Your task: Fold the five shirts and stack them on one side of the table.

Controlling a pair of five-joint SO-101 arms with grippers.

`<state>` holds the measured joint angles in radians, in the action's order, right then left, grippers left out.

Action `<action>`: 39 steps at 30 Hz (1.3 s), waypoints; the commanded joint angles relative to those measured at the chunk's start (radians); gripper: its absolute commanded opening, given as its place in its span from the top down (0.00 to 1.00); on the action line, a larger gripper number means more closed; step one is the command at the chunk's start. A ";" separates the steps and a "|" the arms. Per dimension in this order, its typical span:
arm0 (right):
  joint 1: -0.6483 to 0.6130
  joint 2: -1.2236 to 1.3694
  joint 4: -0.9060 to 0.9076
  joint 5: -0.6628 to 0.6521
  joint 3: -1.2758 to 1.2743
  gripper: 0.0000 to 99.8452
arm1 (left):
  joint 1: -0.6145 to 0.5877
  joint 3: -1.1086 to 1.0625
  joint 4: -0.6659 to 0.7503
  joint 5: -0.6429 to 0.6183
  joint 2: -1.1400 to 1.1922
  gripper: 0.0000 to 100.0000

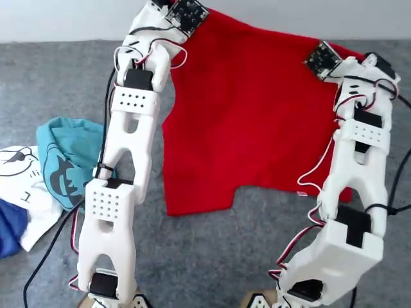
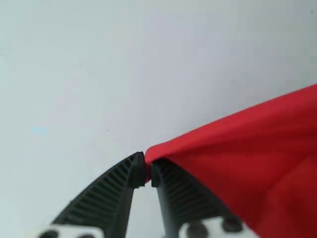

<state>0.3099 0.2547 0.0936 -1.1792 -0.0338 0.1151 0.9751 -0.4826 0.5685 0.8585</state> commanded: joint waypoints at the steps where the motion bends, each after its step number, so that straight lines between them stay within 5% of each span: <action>1: -0.002 -0.010 -0.019 -0.011 0.002 0.99 | 0.002 0.007 -0.041 0.005 -0.011 0.99; 10: 0.007 -0.007 0.242 -0.011 0.003 0.99 | 0.003 0.008 -0.635 0.005 -0.127 0.99; 17: 0.047 -0.008 0.608 -0.011 0.006 0.99 | 0.003 0.008 -1.026 0.008 -0.230 0.99; 21: 0.077 -0.007 0.860 -0.011 0.063 0.99 | 0.046 0.007 -1.267 0.120 -0.258 0.99; 28: 0.079 0.002 1.280 -0.011 0.199 0.99 | 0.080 -0.222 -1.275 0.132 -0.364 0.99; 39: 0.101 0.010 1.509 -0.011 0.206 0.99 | 0.181 -0.799 -1.274 0.129 -0.643 0.99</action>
<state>0.3882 0.2639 1.5650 -1.1776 0.1320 0.2716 0.2539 -1.7300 0.6958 0.3122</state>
